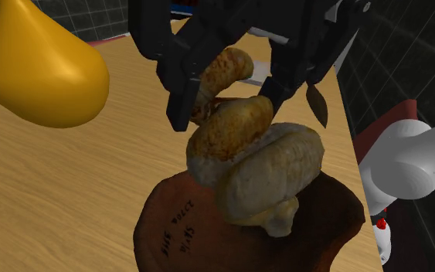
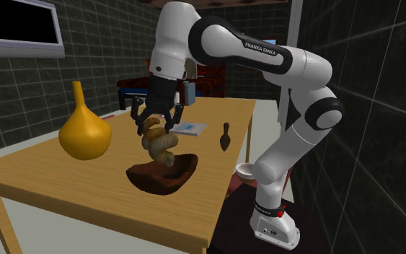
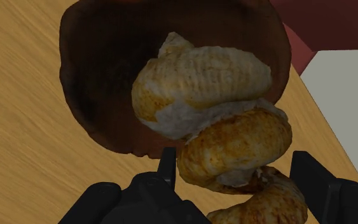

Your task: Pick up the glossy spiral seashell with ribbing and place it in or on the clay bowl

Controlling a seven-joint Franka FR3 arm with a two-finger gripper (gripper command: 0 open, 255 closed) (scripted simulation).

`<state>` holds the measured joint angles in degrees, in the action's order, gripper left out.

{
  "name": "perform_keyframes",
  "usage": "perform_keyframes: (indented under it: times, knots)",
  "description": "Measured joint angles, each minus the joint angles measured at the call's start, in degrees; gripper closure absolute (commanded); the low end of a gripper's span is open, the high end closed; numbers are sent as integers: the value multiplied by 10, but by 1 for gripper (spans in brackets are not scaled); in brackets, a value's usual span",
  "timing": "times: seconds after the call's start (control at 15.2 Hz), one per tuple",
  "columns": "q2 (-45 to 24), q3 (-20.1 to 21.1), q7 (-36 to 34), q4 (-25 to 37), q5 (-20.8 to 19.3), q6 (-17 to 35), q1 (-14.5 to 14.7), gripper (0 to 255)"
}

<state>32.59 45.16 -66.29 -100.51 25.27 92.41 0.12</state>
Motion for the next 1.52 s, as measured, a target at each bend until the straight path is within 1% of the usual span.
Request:
perform_keyframes:
  times: [0.4,0.79,0.86,1.25,1.32,1.52]
  knots:
    - [22,-2,12,-60,14,38,12,255]
    - [25,-1,14,-69,16,45,13,255]
    - [25,-1,14,-69,16,45,13,0]
    - [25,-1,14,-69,16,45,13,0]
    - [26,-5,14,-63,15,37,14,0]
    - [11,-14,6,-8,4,-5,7,0]
